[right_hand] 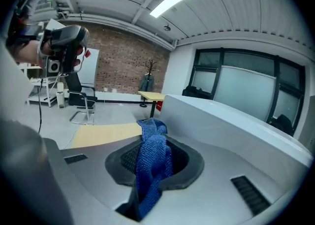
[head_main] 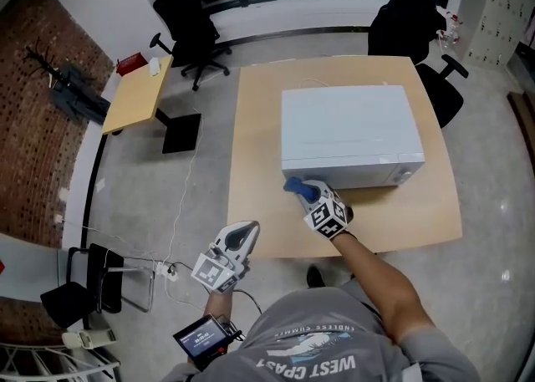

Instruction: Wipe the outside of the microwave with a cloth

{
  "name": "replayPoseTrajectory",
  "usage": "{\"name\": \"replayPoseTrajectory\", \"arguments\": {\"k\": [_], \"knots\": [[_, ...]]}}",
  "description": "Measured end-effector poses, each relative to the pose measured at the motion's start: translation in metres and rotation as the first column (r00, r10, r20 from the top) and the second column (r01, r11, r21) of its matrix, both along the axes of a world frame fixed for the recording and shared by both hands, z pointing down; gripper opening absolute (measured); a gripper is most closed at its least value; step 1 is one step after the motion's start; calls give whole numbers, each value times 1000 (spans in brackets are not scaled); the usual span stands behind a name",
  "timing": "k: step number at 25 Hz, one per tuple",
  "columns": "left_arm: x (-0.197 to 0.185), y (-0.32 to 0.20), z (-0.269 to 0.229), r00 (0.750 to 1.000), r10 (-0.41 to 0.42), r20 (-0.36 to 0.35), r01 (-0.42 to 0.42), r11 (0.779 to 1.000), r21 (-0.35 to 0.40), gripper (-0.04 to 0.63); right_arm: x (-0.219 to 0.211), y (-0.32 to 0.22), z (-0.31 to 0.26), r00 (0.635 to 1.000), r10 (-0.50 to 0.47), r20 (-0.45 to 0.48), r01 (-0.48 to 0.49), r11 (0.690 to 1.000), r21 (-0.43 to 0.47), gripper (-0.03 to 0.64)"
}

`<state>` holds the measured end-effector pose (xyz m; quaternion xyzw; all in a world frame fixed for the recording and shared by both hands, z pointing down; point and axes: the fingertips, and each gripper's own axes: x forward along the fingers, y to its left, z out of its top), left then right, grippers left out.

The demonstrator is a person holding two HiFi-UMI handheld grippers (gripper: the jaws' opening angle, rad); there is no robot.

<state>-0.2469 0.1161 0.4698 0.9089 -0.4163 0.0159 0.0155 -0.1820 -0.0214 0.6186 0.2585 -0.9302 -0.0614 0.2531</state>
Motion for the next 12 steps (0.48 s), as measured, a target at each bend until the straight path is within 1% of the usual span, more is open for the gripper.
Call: {"name": "replayPoseTrajectory", "arguments": {"k": [2,3,5,8,12], "knots": [[-7,5,2,1000,-22,9,22,1000,-11,23,-19,1,7,999,-42,-14,42,999,3,66],[-9,7,3,999,-29,19,29,999,-15,23,-23,1,10,999,-48,-19,48,999,3,67],[-13,8,6,999,-40,37,41,999,-21,23,-20,-5,15,1000,-15,-15,15,1000,-11,66],[-13,2,5,998,-52,36,53,998,-23,23,10,-21,16,996,84,14,-83,995,-47,66],[3,-10,9,998,-35,46,37,999,-30,23,73,-36,8,979,196,48,-194,979,-60,66]]}}
